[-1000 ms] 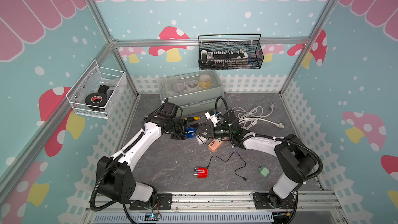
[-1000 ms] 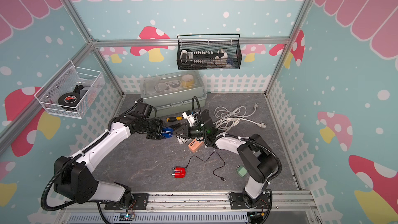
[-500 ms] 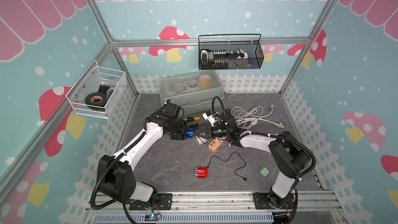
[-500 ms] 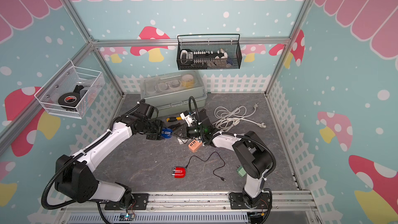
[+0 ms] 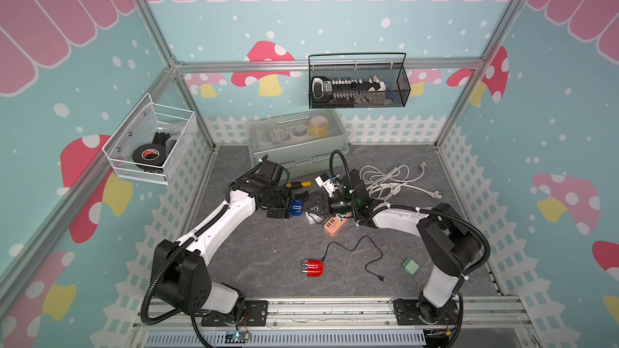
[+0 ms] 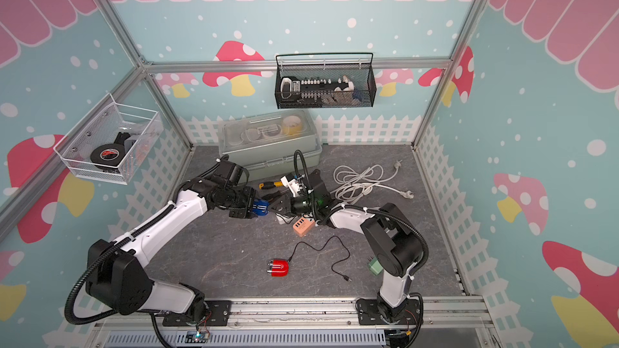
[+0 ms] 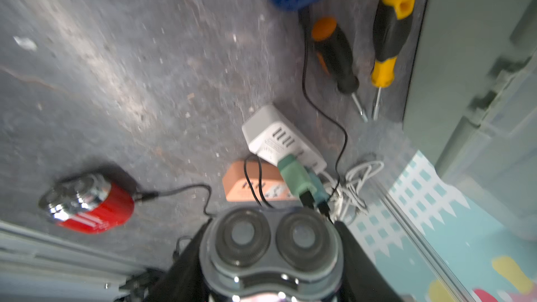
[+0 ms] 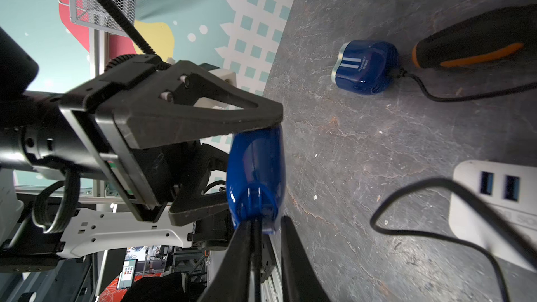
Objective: Charge the electric shaver
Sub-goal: Insert the charging cable into the electric shaver, then place the electric shaver at the center of the board.
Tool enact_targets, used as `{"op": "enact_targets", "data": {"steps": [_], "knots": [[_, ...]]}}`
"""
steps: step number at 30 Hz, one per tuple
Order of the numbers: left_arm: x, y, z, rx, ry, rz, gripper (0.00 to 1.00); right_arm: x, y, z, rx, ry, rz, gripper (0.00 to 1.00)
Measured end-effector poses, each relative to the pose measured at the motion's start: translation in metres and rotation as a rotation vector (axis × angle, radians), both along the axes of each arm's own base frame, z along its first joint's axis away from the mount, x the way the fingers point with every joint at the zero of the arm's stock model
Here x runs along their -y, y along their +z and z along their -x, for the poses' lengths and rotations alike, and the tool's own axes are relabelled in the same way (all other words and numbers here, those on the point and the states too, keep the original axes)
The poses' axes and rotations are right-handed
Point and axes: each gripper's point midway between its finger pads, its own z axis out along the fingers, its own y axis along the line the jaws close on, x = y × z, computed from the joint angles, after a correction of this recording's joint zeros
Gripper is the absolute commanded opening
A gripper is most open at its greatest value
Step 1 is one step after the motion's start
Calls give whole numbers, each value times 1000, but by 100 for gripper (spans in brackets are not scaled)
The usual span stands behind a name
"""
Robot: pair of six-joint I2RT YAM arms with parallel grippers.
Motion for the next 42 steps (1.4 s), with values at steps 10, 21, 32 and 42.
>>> {"op": "enact_targets", "data": {"steps": [10, 21, 32, 42], "knots": [[-10, 11, -8, 43, 8, 48, 0, 45, 66, 14, 147, -71, 94, 59], [-88, -41, 18, -57, 153, -179, 0, 118, 81, 11, 290, -236, 408, 52], [-119, -106, 50, -229, 191, -307, 14, 177, 52, 29, 290, -311, 652, 51], [-124, -137, 54, -283, 194, -337, 44, 216, 25, 39, 200, -396, 771, 49]]}}
